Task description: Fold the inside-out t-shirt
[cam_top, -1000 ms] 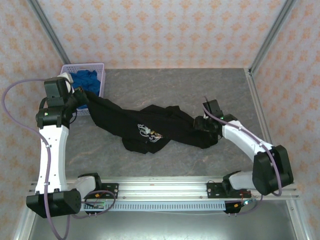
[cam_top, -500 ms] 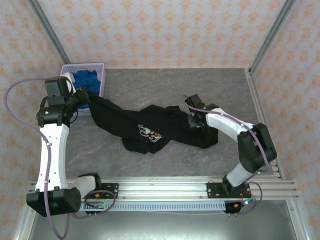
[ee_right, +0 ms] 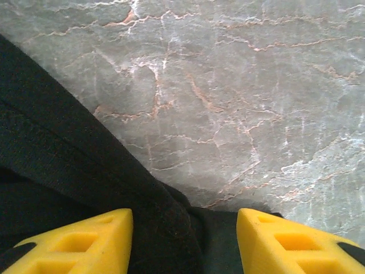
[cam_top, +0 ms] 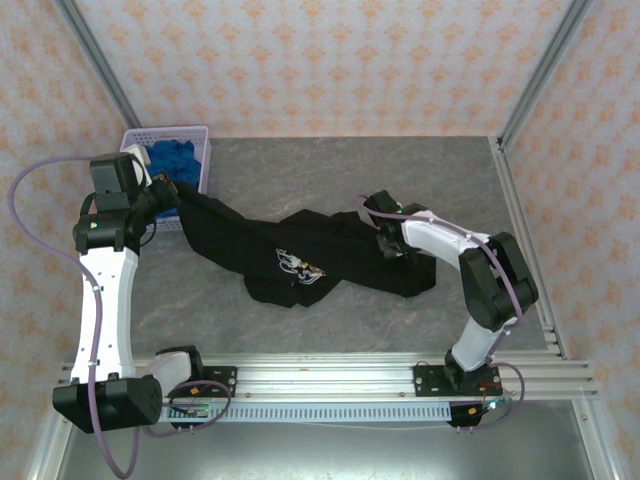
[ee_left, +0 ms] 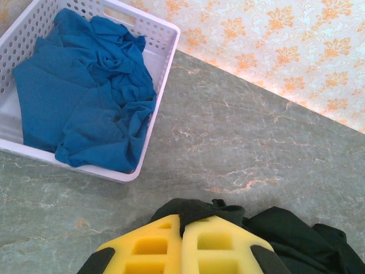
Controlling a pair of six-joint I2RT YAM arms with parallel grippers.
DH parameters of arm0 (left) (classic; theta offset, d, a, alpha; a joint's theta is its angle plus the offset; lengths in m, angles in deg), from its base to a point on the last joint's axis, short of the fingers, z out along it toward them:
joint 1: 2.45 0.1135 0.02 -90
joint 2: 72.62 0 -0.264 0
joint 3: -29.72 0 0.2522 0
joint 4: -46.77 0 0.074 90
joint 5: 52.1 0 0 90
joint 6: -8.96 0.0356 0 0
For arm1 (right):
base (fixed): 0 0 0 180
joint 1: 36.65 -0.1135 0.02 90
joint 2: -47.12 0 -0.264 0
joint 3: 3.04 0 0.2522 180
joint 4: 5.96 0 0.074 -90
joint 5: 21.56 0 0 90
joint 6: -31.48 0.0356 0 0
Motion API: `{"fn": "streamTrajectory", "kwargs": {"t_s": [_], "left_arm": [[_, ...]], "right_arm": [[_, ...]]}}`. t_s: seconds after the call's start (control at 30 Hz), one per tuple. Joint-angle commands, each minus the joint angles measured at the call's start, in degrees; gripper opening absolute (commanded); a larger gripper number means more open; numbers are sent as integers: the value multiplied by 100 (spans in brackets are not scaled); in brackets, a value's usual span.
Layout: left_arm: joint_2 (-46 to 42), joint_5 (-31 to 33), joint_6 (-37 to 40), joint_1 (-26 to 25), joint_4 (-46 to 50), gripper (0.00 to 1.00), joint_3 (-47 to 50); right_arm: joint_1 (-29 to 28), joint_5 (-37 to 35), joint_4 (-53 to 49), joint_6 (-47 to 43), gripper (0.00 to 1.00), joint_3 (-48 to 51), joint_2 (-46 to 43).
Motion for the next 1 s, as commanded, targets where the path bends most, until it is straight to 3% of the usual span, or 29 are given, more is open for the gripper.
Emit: {"fn": "streamTrajectory", "kwargs": {"t_s": [0.0, 0.13, 0.43, 0.73, 0.9, 0.97], "left_arm": [[-1, -64, 4, 81, -161, 0, -9], [-9, -52, 15, 78, -160, 0, 1], [-12, -61, 28, 80, -169, 0, 10], [5, -78, 24, 82, -168, 0, -12], [1, -88, 19, 83, -161, 0, -25], [6, -95, 24, 76, -161, 0, -18]], "right_arm": [[-38, -577, -218, -1, 46, -162, 31], [-36, -734, -294, 52, 36, -206, 110], [-40, -379, -111, -53, 34, -164, 156], [-34, -299, -22, -89, 14, -303, 122], [129, 278, 33, 7, 6, -355, -392], [322, 879, 86, 160, 5, -318, -727]]}}
